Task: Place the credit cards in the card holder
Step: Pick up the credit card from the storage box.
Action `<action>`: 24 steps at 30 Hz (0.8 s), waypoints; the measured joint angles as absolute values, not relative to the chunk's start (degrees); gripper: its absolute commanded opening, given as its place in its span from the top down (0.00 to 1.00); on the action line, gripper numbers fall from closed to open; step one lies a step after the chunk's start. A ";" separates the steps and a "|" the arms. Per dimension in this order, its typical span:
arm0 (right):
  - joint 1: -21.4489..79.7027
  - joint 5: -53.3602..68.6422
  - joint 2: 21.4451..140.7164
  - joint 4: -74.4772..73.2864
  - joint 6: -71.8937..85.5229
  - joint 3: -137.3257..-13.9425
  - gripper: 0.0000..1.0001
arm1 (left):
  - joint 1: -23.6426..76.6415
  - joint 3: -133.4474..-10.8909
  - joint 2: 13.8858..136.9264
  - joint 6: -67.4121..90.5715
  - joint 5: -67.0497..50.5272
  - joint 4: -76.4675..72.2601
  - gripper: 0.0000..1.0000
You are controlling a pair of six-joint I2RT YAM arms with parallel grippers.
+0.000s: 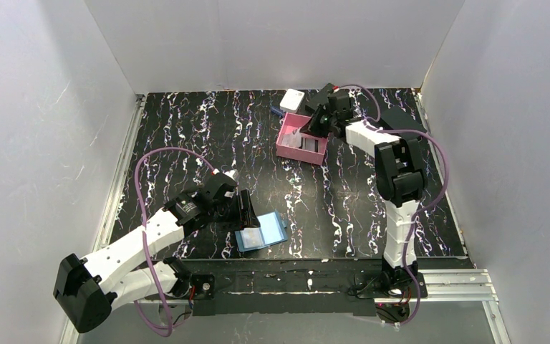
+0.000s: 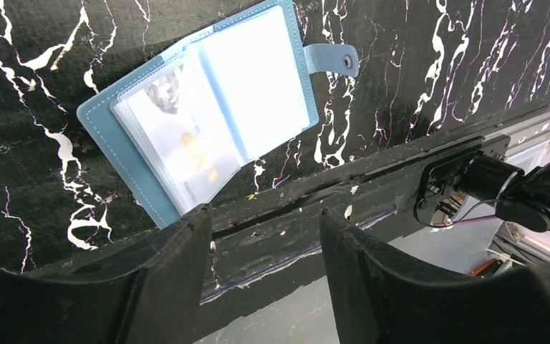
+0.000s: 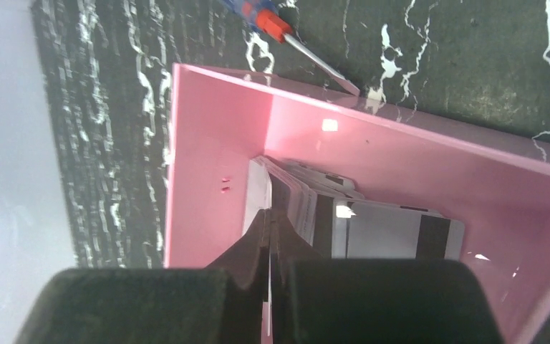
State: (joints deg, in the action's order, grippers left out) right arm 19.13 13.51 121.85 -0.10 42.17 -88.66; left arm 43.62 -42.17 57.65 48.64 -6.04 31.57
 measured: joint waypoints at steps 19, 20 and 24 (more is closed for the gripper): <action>16.67 23.46 107.88 2.89 46.27 -88.18 0.99 | 25.31 -46.98 56.10 49.49 -25.21 24.73 0.26; 16.67 24.61 107.14 2.99 46.80 -87.71 0.99 | 24.83 -47.36 56.28 49.94 -26.34 23.64 0.26; 16.84 29.29 103.73 3.26 49.58 -84.37 0.99 | 21.63 -48.02 57.98 53.32 -31.48 17.10 0.24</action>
